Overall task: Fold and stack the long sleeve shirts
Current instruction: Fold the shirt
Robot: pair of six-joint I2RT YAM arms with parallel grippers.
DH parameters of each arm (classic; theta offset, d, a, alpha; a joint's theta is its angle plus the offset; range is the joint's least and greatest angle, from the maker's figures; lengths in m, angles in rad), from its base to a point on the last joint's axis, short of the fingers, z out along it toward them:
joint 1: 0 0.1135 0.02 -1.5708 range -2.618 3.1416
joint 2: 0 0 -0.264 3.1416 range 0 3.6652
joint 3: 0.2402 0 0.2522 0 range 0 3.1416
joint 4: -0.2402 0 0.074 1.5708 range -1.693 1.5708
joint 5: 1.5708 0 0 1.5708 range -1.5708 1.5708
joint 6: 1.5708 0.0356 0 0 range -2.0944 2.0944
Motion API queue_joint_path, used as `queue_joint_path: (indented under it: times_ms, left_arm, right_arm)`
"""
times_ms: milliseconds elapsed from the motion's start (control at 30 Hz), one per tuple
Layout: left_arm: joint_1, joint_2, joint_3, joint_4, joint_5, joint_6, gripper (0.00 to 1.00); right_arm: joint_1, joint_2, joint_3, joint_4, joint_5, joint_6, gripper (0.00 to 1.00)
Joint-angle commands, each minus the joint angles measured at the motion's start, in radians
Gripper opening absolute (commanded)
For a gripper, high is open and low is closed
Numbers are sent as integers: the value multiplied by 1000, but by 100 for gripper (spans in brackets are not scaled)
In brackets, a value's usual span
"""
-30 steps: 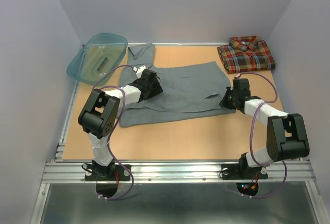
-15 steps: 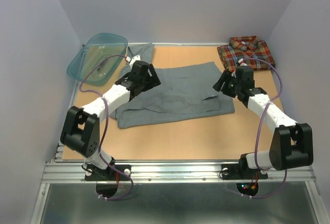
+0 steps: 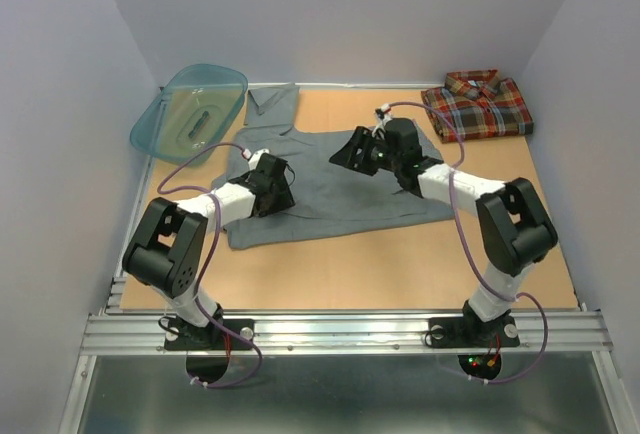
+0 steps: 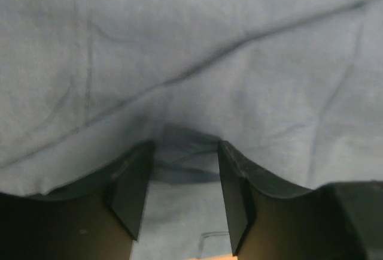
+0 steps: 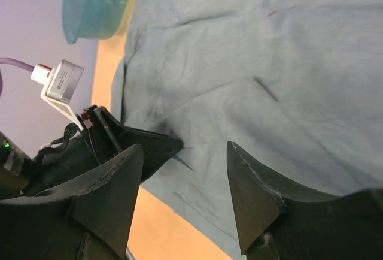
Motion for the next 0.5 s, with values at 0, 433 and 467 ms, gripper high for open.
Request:
queue_joint_path:
  times_ms: [0, 433, 467]
  left_arm:
    - [12, -10, -39, 15, -21, -30, 57]
    - [63, -113, -197, -28, 18, -90, 56]
    - [67, -125, -202, -31, 19, -92, 56]
  right_arm:
    - [37, 92, 39, 279, -88, 123, 63]
    - [-58, 225, -287, 483, -65, 141, 62]
    - [-91, 231, -344, 527, -75, 141, 62]
